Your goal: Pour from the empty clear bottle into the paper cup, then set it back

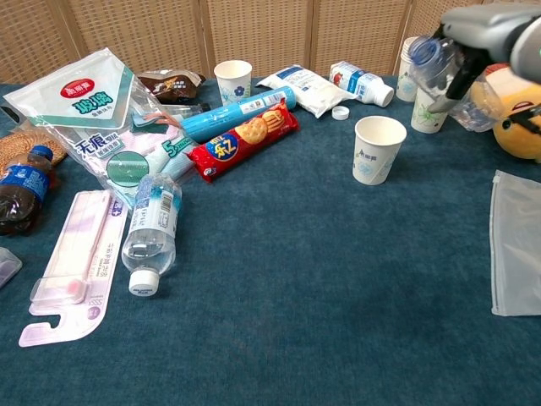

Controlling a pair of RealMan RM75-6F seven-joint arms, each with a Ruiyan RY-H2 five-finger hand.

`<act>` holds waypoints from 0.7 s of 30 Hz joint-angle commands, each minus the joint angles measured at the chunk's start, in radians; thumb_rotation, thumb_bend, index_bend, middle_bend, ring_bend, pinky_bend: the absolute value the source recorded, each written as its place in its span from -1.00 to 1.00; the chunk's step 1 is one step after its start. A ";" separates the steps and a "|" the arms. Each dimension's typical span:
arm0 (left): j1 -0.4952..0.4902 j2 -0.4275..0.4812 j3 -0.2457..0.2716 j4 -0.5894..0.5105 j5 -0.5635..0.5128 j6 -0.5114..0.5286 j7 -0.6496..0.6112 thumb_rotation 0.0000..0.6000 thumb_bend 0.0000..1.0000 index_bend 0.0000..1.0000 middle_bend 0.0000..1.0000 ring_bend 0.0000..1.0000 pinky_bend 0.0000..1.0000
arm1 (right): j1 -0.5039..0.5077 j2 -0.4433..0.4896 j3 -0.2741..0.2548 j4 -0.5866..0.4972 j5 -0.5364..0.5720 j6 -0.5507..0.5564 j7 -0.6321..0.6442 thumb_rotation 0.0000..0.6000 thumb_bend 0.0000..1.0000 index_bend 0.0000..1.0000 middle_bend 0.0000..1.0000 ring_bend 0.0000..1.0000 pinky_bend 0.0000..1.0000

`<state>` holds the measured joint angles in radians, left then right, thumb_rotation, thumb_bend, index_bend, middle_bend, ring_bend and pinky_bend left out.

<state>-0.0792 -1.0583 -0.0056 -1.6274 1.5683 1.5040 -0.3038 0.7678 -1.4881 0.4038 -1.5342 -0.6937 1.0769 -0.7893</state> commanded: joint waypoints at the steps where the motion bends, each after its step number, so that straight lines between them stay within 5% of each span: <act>1: -0.001 0.001 0.001 -0.005 0.000 -0.002 0.005 0.12 -0.02 -0.70 -0.66 -0.83 -0.91 | -0.048 0.092 0.020 -0.092 0.025 -0.038 0.105 1.00 -0.53 0.16 0.16 0.02 -0.41; 11: -0.010 0.000 0.000 -0.037 0.002 -0.014 0.044 0.10 -0.02 -0.70 -0.66 -0.83 -0.91 | -0.137 0.260 0.013 -0.260 0.009 -0.114 0.354 1.00 -0.53 0.16 0.16 0.02 -0.41; 21: -0.013 0.003 0.000 -0.051 -0.007 -0.024 0.062 0.11 -0.02 -0.70 -0.66 -0.83 -0.91 | -0.176 0.307 -0.041 -0.354 -0.084 -0.140 0.508 1.00 -0.54 0.16 0.16 0.02 -0.41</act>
<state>-0.0924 -1.0553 -0.0060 -1.6781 1.5617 1.4797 -0.2421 0.5990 -1.1878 0.3765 -1.8726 -0.7619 0.9430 -0.2974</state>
